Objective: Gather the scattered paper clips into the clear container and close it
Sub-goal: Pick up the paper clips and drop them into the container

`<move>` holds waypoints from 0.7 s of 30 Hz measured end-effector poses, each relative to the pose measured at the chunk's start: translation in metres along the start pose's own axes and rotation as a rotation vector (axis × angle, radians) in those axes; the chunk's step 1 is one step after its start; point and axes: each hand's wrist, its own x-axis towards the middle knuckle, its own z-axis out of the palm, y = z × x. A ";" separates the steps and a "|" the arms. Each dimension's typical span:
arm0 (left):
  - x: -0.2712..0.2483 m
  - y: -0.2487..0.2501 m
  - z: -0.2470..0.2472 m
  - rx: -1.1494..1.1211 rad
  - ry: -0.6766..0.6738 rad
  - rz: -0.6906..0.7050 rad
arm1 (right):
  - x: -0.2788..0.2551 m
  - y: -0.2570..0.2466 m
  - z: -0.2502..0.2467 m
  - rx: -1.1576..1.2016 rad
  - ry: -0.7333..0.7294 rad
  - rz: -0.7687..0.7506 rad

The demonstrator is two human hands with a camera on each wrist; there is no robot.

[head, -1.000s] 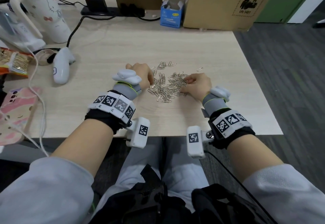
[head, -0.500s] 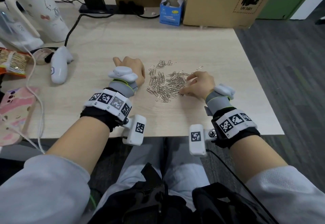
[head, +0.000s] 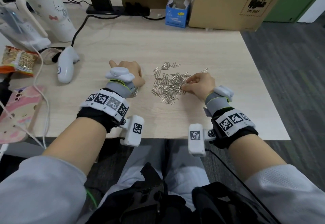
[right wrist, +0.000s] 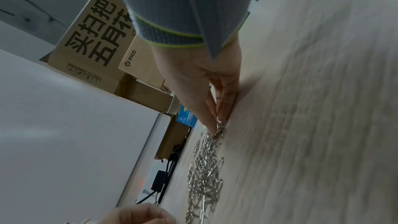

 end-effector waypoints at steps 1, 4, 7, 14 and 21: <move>0.000 0.001 0.000 -0.001 -0.010 -0.009 | 0.000 0.001 0.000 0.036 -0.009 0.007; -0.002 0.004 -0.001 -0.018 -0.023 -0.002 | -0.003 0.003 -0.002 0.116 -0.037 0.024; -0.004 0.010 0.002 -0.069 -0.029 0.050 | -0.005 0.004 -0.003 0.146 -0.048 0.024; -0.013 0.042 0.008 -0.260 -0.047 0.288 | -0.010 0.003 0.002 0.082 -0.104 -0.050; -0.001 0.057 0.005 -0.314 0.039 0.345 | -0.007 0.002 -0.003 0.088 -0.102 -0.136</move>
